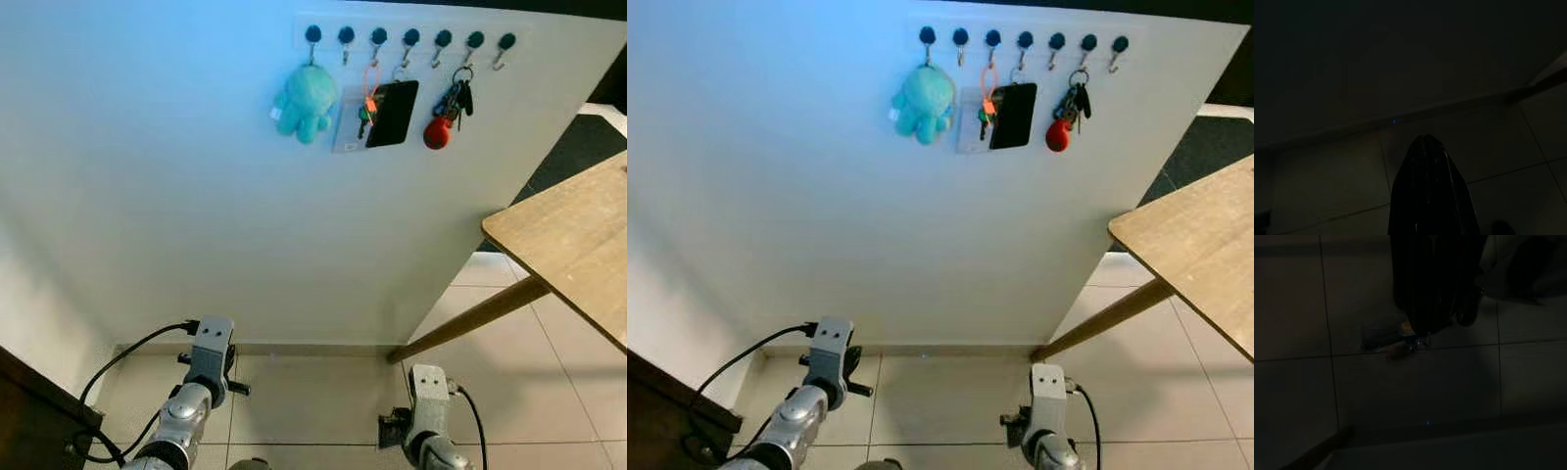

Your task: Hang keys on a hook

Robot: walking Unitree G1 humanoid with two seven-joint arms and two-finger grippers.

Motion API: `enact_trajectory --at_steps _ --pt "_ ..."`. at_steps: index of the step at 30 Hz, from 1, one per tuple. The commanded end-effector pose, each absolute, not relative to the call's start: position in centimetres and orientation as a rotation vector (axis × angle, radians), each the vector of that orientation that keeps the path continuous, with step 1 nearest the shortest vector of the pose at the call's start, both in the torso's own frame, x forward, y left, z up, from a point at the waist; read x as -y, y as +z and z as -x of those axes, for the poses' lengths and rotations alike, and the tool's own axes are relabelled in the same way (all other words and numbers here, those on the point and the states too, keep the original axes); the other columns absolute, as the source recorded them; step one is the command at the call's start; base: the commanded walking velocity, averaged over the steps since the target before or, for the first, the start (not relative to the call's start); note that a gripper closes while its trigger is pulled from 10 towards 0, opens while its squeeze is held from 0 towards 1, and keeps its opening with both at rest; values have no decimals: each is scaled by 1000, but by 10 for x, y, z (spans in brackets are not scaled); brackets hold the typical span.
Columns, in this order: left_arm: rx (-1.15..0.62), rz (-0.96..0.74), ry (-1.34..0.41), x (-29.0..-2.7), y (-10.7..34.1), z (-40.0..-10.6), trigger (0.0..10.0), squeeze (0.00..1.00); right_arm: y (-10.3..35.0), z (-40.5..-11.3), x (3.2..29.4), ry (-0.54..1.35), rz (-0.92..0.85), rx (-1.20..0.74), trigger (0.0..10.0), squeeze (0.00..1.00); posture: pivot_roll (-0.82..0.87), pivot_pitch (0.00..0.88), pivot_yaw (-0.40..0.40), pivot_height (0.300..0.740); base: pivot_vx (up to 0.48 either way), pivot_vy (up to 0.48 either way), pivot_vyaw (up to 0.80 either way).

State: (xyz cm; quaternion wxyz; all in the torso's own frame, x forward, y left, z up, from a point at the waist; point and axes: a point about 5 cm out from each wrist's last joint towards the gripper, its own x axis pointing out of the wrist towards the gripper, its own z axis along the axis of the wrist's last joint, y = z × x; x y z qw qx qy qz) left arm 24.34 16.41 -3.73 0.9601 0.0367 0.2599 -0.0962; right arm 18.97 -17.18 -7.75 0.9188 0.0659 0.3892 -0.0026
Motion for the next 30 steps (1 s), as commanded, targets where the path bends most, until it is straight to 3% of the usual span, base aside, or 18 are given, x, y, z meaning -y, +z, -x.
enact_trajectory --at_steps 1,8,30 --pt "-525 -73 -190 -165 -38 -243 10000 0 -79 -186 175 -20 -142 -812 10000 0 59 35 -34 740 326 0 0" --pt "-525 -71 -184 -166 -38 -242 10000 0 -79 -186 175 -16 -139 -814 10000 0 58 36 -34 740 322 0 0" --pt "-509 -36 -134 -174 -38 -239 10000 0 -79 -187 171 5 -134 -817 10000 0 65 48 -39 740 0 0 0"
